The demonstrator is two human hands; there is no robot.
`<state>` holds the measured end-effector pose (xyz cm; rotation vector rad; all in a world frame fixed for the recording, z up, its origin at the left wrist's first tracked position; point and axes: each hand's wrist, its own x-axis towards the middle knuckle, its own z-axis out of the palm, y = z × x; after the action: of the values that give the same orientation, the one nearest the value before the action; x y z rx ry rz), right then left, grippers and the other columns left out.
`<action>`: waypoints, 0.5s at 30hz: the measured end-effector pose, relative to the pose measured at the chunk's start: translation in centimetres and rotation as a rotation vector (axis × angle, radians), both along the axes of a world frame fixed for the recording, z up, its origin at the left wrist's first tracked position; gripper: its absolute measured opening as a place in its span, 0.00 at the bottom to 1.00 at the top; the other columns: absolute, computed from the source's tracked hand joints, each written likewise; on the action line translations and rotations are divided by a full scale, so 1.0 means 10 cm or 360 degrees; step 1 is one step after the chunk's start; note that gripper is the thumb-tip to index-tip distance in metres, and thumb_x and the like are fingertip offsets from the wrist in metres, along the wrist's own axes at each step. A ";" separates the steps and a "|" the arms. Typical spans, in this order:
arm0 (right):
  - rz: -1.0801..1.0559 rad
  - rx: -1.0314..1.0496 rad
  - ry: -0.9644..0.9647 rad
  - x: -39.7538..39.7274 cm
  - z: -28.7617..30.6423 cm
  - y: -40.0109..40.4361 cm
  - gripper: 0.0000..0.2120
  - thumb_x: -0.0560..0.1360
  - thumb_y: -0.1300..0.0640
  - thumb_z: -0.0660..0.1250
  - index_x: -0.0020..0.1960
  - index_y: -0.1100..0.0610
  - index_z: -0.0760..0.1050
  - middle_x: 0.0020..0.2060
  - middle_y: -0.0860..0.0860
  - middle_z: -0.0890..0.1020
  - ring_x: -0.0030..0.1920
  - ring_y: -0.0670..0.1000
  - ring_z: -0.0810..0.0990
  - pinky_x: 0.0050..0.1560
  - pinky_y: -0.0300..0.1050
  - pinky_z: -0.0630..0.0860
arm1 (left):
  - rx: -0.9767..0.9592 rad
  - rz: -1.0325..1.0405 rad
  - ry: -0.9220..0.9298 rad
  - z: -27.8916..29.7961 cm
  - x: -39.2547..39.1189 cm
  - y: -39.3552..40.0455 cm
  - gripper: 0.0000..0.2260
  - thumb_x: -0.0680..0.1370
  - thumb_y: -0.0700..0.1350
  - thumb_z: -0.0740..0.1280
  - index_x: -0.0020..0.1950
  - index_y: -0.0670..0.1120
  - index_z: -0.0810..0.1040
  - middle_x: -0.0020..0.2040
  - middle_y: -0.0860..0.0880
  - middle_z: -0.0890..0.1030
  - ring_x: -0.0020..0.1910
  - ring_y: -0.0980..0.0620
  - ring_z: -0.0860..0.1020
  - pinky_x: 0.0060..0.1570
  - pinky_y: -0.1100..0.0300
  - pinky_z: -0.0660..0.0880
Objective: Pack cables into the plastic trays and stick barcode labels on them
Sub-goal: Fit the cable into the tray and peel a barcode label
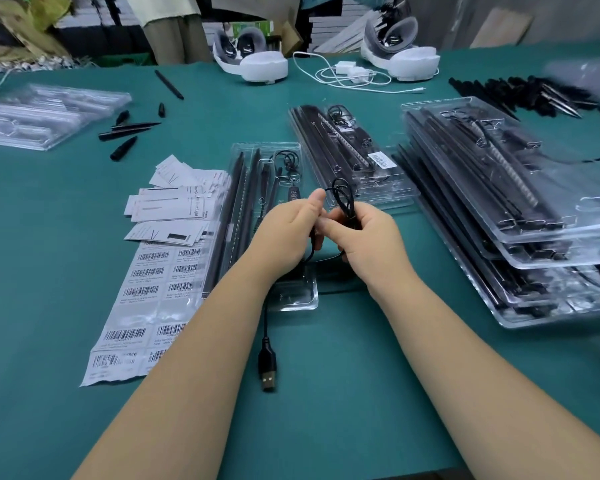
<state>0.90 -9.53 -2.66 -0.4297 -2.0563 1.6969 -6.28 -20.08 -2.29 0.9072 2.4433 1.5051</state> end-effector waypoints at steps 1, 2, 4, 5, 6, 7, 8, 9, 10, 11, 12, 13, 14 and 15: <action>-0.0007 0.0046 -0.0011 0.00 -0.01 -0.01 0.09 0.71 0.53 0.73 0.40 0.50 0.72 0.27 0.41 0.75 0.26 0.39 0.70 0.31 0.33 0.67 | -0.0059 0.0013 0.0051 -0.01 0.01 0.01 0.27 0.84 0.55 0.51 0.31 0.44 0.74 0.24 0.54 0.74 0.25 0.58 0.69 0.32 0.60 0.65; -0.0031 0.0091 -0.0020 0.00 -0.01 -0.02 0.09 0.71 0.52 0.72 0.45 0.49 0.72 0.30 0.42 0.75 0.28 0.37 0.71 0.32 0.31 0.67 | -0.0091 0.0034 0.0081 -0.01 0.01 0.02 0.27 0.83 0.56 0.51 0.29 0.45 0.71 0.23 0.54 0.73 0.26 0.57 0.69 0.34 0.57 0.66; -0.0060 0.0102 0.0015 0.01 -0.02 -0.05 0.15 0.72 0.53 0.71 0.55 0.49 0.68 0.36 0.43 0.75 0.33 0.37 0.73 0.36 0.30 0.69 | -0.0106 0.0094 0.0100 -0.02 0.02 0.04 0.25 0.83 0.56 0.51 0.28 0.47 0.66 0.23 0.54 0.70 0.27 0.54 0.68 0.34 0.56 0.65; -0.0048 0.0057 0.0049 0.01 -0.02 -0.06 0.15 0.74 0.54 0.69 0.56 0.49 0.67 0.38 0.43 0.75 0.35 0.39 0.74 0.39 0.34 0.71 | -0.0101 0.0132 0.0094 -0.02 0.01 0.05 0.25 0.83 0.56 0.51 0.28 0.48 0.65 0.23 0.55 0.69 0.27 0.53 0.67 0.33 0.56 0.63; -0.0033 -0.0013 0.0083 0.01 -0.01 -0.07 0.12 0.75 0.55 0.67 0.56 0.49 0.68 0.39 0.43 0.76 0.37 0.41 0.74 0.40 0.37 0.71 | -0.0069 0.0170 0.0066 -0.02 0.00 0.06 0.24 0.83 0.55 0.52 0.29 0.48 0.65 0.22 0.55 0.68 0.26 0.54 0.66 0.32 0.56 0.62; -0.0025 -0.0081 0.0114 0.01 0.01 -0.07 0.09 0.76 0.55 0.64 0.55 0.49 0.70 0.40 0.43 0.76 0.37 0.42 0.74 0.39 0.37 0.71 | -0.0010 0.0200 0.0017 -0.02 -0.01 0.06 0.24 0.83 0.55 0.52 0.29 0.48 0.66 0.21 0.55 0.69 0.25 0.56 0.66 0.32 0.57 0.63; -0.0025 -0.0114 0.0137 0.01 0.02 -0.06 0.06 0.77 0.55 0.63 0.54 0.49 0.72 0.39 0.42 0.77 0.36 0.42 0.74 0.37 0.36 0.71 | 0.0052 0.0218 -0.0031 -0.02 -0.03 0.06 0.23 0.83 0.55 0.52 0.31 0.48 0.69 0.20 0.56 0.70 0.24 0.58 0.67 0.31 0.59 0.65; -0.0026 -0.0097 0.0150 0.01 0.03 -0.04 0.05 0.78 0.55 0.62 0.52 0.48 0.74 0.39 0.42 0.78 0.35 0.42 0.75 0.37 0.36 0.71 | 0.0093 0.0222 -0.0059 -0.02 -0.04 0.05 0.21 0.83 0.54 0.52 0.34 0.48 0.72 0.21 0.56 0.72 0.24 0.59 0.69 0.31 0.63 0.67; -0.0020 -0.0055 0.0154 0.01 0.03 -0.03 0.05 0.78 0.55 0.62 0.49 0.47 0.75 0.39 0.42 0.79 0.36 0.42 0.75 0.39 0.37 0.72 | 0.0114 0.0213 -0.0067 -0.02 -0.04 0.05 0.20 0.83 0.54 0.52 0.37 0.48 0.74 0.21 0.55 0.74 0.24 0.60 0.70 0.30 0.67 0.68; -0.0005 -0.0013 0.0158 0.01 0.04 -0.02 0.06 0.78 0.55 0.63 0.47 0.45 0.76 0.39 0.42 0.80 0.38 0.42 0.77 0.42 0.38 0.73 | 0.0128 0.0195 -0.0060 -0.02 -0.04 0.04 0.19 0.84 0.53 0.52 0.38 0.49 0.74 0.22 0.55 0.75 0.25 0.60 0.71 0.29 0.69 0.67; 0.0016 0.0015 0.0161 0.02 0.04 -0.01 0.07 0.78 0.56 0.64 0.46 0.44 0.76 0.40 0.42 0.81 0.41 0.43 0.78 0.45 0.39 0.74 | 0.0136 0.0174 -0.0040 -0.02 -0.04 0.04 0.18 0.84 0.52 0.52 0.39 0.49 0.74 0.23 0.54 0.76 0.25 0.60 0.71 0.28 0.71 0.67; 0.0029 0.0038 0.0155 0.01 0.03 0.00 0.08 0.77 0.57 0.65 0.46 0.43 0.75 0.40 0.44 0.81 0.43 0.44 0.79 0.47 0.39 0.74 | 0.0131 0.0153 -0.0015 -0.02 -0.04 0.04 0.17 0.84 0.51 0.52 0.39 0.50 0.72 0.24 0.54 0.77 0.25 0.59 0.71 0.28 0.71 0.66; 0.0027 0.0063 0.0137 0.01 0.02 0.00 0.09 0.77 0.58 0.66 0.46 0.43 0.75 0.41 0.45 0.82 0.44 0.44 0.79 0.48 0.39 0.74 | 0.0119 0.0132 0.0002 -0.02 -0.04 0.03 0.17 0.84 0.51 0.52 0.39 0.50 0.72 0.24 0.54 0.77 0.25 0.59 0.71 0.28 0.71 0.66; 0.0009 0.0095 0.0112 0.01 0.02 -0.01 0.10 0.76 0.58 0.66 0.47 0.42 0.73 0.41 0.45 0.82 0.44 0.44 0.79 0.48 0.39 0.73 | 0.0111 0.0113 0.0004 -0.02 -0.04 0.03 0.17 0.84 0.51 0.52 0.39 0.50 0.73 0.25 0.54 0.77 0.25 0.58 0.71 0.27 0.71 0.66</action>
<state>0.96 -9.59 -2.50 -0.3409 -2.0534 1.6262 -6.66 -19.77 -2.49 0.8433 2.4639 1.6230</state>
